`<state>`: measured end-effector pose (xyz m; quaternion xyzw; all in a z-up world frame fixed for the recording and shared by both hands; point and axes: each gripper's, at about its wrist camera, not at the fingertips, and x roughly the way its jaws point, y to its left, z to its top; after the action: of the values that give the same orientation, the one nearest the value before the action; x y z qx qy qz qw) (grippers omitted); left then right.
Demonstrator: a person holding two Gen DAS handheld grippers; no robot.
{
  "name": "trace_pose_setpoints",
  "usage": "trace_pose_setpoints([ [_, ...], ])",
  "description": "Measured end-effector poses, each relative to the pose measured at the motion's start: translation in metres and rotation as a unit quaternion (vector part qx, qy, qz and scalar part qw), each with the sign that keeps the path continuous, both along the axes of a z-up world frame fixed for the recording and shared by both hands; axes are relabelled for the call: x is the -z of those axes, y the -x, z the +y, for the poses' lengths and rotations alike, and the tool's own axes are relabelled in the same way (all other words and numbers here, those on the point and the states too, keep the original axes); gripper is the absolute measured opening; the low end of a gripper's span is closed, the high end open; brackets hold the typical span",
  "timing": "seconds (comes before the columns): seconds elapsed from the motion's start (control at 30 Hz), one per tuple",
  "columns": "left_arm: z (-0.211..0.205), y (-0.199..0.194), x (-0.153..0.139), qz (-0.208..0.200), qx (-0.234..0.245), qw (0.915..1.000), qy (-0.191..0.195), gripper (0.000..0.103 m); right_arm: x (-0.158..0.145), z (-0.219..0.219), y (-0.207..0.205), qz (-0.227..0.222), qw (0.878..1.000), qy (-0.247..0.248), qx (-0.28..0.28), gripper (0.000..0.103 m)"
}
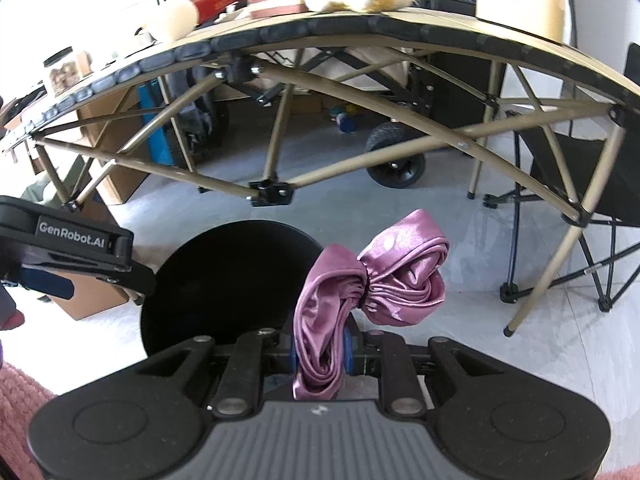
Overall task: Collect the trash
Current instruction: 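Move the right gripper over the bin and open it to drop the scrunchie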
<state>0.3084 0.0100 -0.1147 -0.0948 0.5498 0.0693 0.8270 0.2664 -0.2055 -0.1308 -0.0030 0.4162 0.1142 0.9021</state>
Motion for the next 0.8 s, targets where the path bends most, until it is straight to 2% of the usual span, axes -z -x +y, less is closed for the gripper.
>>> trace_pose_setpoints([
  [0.37,0.036,0.014,-0.004,-0.008,-0.025,0.9996,-0.005,0.103,-0.003,0.046,-0.004,-0.006,0.999,0.008,-0.044,0.019],
  [0.8,0.078,0.030,-0.004,-0.012,-0.054,0.9981,-0.027,0.103,0.007,0.086,-0.016,0.015,0.997,0.008,-0.070,0.019],
])
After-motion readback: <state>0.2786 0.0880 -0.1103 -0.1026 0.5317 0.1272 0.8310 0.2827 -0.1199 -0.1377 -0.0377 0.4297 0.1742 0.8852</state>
